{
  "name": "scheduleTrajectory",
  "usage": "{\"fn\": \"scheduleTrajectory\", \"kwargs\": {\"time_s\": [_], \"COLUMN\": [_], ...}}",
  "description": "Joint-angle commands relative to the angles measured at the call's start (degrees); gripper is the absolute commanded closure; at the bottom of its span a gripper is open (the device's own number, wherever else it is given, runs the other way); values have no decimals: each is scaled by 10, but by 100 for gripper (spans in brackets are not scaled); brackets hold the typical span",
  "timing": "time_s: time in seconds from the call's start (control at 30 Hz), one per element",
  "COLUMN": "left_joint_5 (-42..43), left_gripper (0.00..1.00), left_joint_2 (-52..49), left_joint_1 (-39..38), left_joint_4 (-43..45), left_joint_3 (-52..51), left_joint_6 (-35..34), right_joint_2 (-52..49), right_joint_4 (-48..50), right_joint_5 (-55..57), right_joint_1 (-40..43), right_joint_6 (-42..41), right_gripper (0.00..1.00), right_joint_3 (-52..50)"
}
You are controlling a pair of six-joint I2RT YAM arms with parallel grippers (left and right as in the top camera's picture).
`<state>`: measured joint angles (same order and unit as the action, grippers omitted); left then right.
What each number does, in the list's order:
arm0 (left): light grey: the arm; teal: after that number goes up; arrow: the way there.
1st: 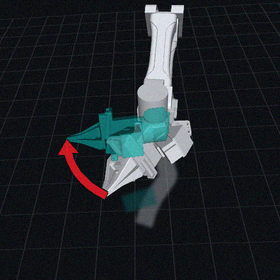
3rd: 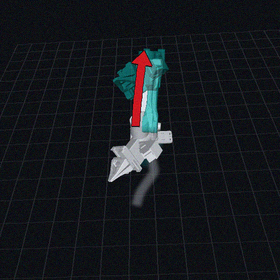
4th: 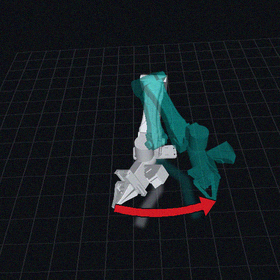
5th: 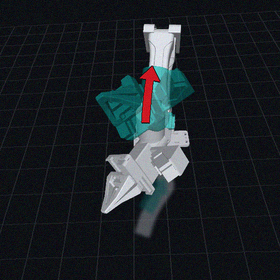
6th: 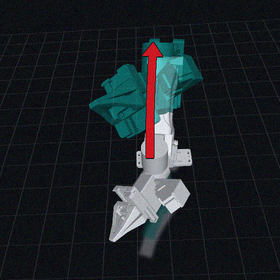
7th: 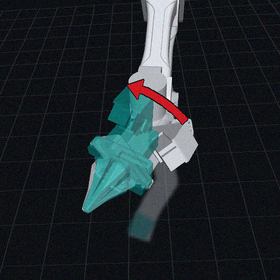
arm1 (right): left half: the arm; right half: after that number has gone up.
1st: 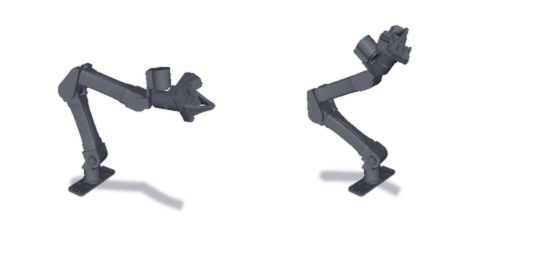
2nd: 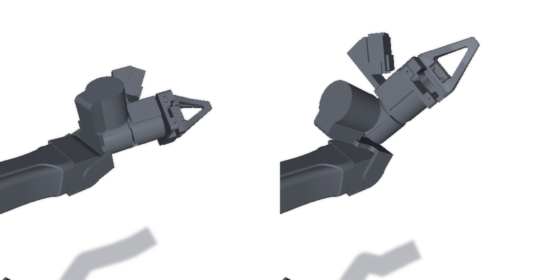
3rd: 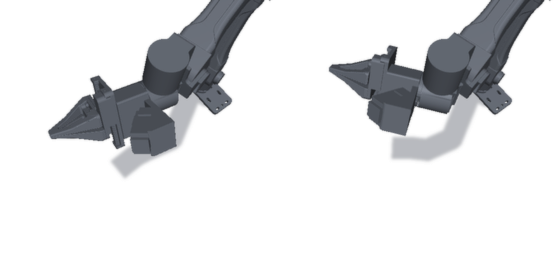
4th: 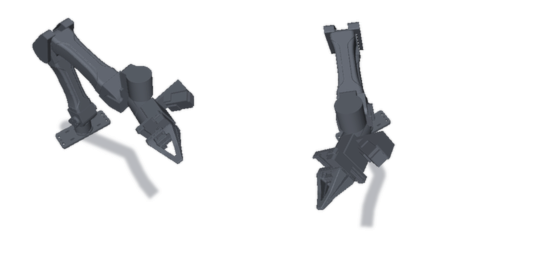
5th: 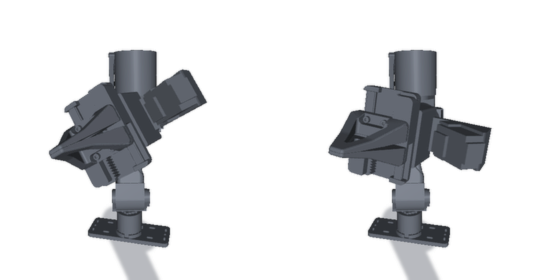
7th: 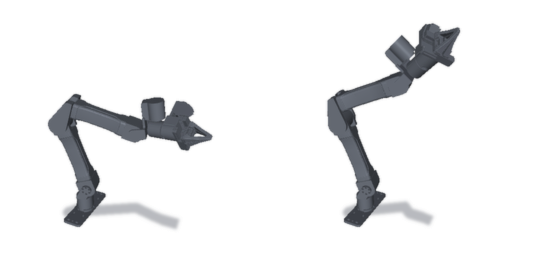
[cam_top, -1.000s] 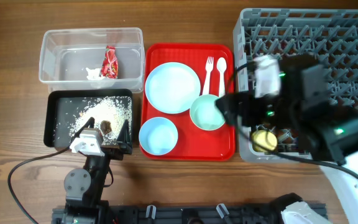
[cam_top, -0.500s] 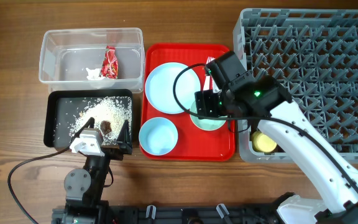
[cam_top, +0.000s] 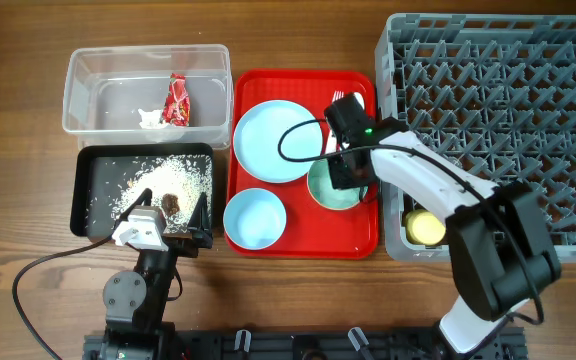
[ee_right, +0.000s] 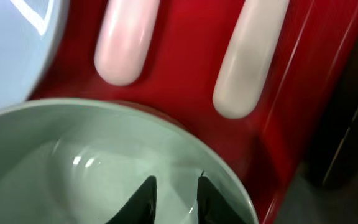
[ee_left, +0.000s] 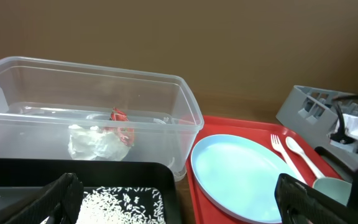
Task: Sort waste into correct bins and load items into the dishwasher rack
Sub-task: 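Reach the right gripper to the mint-green bowl and grasp its rim, then lift the mint-green bowl and place it in the rack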
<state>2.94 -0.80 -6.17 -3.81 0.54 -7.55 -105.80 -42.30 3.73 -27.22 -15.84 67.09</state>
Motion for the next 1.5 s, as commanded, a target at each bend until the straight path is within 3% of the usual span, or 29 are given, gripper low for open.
{"fn": "scheduleTrajectory", "kwargs": {"time_s": [0.0, 0.13, 0.17, 0.2, 0.23, 0.4, 0.57, 0.63, 0.73, 0.8, 0.93, 1.07, 1.2, 1.27, 1.33, 1.47], "left_joint_5": [7, 7, 7, 7, 7, 7, 7, 7, 7, 7, 7, 7, 7, 7, 7, 7], "left_gripper": [0, 0, 0, 0, 0, 0, 0, 0, 0, 0, 0, 0, 0, 0, 0, 0], "left_joint_2": [3, 3, 3, 3, 3, 3, 3, 3, 3, 3, 3, 3, 3, 3, 3, 3], "left_joint_1": [5, 5, 5, 5, 5, 5, 5, 5, 5, 5, 5, 5, 5, 5, 5, 5], "left_joint_4": [-3, -3, -3, -3, -3, -3, -3, -3, -3, -3, -3, -3, -3, -3, -3, -3], "left_joint_3": [-2, -2, -2, -2, -2, -2, -2, -2, -2, -2, -2, -2, -2, -2, -2, -2], "left_joint_6": [11, 11, 11, 11, 11, 11, 11, 11, 11, 11, 11, 11, 11, 11, 11, 11], "right_joint_2": [33, 107, 139, 164, 168, 86, 30, 30, 30, 30, 37, 70, 192, 271, 340, 379], "right_joint_4": [-4, -3, -4, 0, 6, 32, 13, 6, -14, -20, -26, -51, -54, -49, -49, -55], "right_joint_5": [16, -30, -21, 4, 24, 45, 40, 33, 14, 14, 20, 42, 47, 146, 314, 573], "right_joint_1": [1, 1, 1, 3, 3, 3, 3, 3, 3, 3, 3, 3, 3, 3, 3, 6], "right_joint_6": [2, 30, 20, 20, 24, 69, 69, 68, 69, 64, 63, 37, 32, -29, -81, -100], "right_gripper": [81, 79, 71, 55, 49, 44, 54, 64, 66, 81, 96, 96, 96, 96, 96, 96], "right_joint_3": [1, 2, 2, 2, 1, -8, -8, -8, -16, -31, -29, -14, 3, 3, 3, 3]}}
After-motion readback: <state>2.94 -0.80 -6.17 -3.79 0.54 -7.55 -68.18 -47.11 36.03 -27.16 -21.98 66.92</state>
